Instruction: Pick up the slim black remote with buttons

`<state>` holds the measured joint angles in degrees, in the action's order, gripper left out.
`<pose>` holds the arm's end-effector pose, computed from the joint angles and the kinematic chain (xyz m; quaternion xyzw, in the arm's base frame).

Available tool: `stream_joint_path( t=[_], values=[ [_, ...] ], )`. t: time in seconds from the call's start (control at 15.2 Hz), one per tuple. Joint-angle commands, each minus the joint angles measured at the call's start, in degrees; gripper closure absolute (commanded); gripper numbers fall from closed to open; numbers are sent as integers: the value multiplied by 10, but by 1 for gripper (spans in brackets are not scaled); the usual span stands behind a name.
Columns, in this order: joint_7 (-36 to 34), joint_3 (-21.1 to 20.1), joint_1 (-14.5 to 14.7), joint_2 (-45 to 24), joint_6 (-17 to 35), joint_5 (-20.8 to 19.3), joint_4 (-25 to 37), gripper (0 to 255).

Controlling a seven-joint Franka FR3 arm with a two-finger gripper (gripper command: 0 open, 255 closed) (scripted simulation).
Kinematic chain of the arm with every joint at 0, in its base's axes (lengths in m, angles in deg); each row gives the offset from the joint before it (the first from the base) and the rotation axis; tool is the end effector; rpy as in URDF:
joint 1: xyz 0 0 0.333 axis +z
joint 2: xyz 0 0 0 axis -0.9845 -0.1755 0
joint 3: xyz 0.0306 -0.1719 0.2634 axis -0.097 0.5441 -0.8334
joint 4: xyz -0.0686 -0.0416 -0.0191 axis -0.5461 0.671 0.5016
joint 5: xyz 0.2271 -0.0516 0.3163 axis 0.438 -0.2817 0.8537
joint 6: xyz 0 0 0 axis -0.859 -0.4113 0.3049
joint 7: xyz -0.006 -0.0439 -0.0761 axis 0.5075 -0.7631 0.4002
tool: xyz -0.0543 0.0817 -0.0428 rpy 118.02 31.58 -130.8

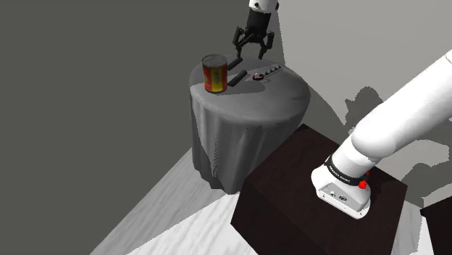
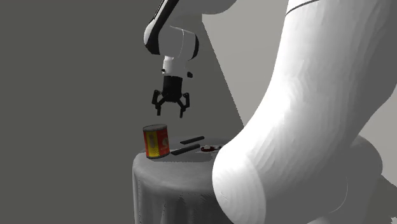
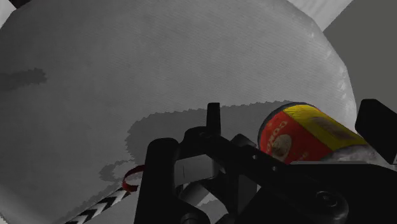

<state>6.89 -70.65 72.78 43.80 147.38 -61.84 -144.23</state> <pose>0.5022 -0.0021 0.5031 -0.9570 0.2845 0.0183 0.0540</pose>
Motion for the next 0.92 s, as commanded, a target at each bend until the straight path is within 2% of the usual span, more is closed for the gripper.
stream_joint_path(
  t=[0.0, 0.86],
  values=[
    [-31, 2, -7, -43, 12, 2, 26, 0],
    [-194, 43, -42, -298, 61, 33, 202, 0]
  ],
)
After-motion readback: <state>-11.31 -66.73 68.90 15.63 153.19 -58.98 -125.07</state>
